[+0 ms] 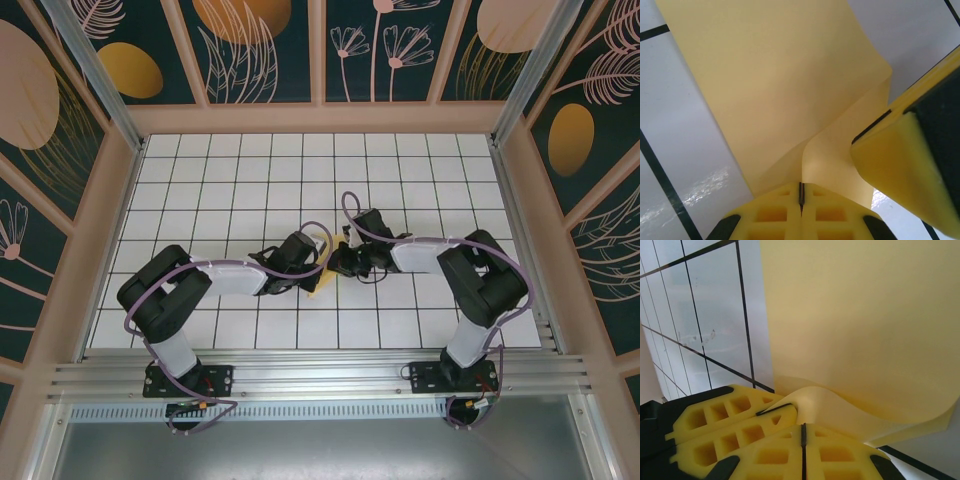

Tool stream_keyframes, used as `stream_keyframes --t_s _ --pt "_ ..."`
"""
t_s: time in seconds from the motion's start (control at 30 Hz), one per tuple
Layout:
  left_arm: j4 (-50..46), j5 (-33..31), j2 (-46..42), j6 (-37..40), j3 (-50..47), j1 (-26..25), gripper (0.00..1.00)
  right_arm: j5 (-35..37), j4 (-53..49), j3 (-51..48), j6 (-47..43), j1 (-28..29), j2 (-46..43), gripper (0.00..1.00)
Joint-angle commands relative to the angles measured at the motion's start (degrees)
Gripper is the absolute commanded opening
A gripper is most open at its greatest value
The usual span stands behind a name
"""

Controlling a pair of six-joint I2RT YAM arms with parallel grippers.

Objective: Fold a paper plane with a square sheet of paper (pick it up from the middle)

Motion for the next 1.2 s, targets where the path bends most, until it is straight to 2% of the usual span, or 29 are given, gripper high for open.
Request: stream_keyframes --t_s 0.0,0.37,0.57,0.73,0.9,1.13,1.17 --pt "-2.1 -0.3 2.0 1.2 0.0 0.4 0.02 0.4 0.8 0.9 -0.3 0.4 1.3 0.09" --pt "-2.7 -0.4 2.5 1.4 0.3 0.4 0.02 3.4 -1.6 0.6 -2.2 0.0 4.9 0.1" --pt "-3.1 -0.9 2.4 1.3 0.2 0.3 0.02 3.6 -3.0 1.5 -2.4 -0.3 -0.4 0.1" --pt "-3.4 -0.8 2.3 1.5 0.4 0.4 0.02 1.9 0.0 0.1 -1.3 -3.4 -3.1 0.1" --pt "-3.4 -1.0 2.1 1.3 0.3 0.4 0.02 1.2 1.3 -0.9 -1.4 -3.6 0.1 0.1" --pt "-3.6 -1.1 2.1 1.1 0.3 0.4 0.03 5.3 -1.3 -1.8 -2.4 -3.6 4.0 0.1" --pt "-3.6 -0.9 2.1 1.1 0.2 0.4 0.03 5.4 -1.7 -1.5 -2.8 -5.2 4.0 0.1"
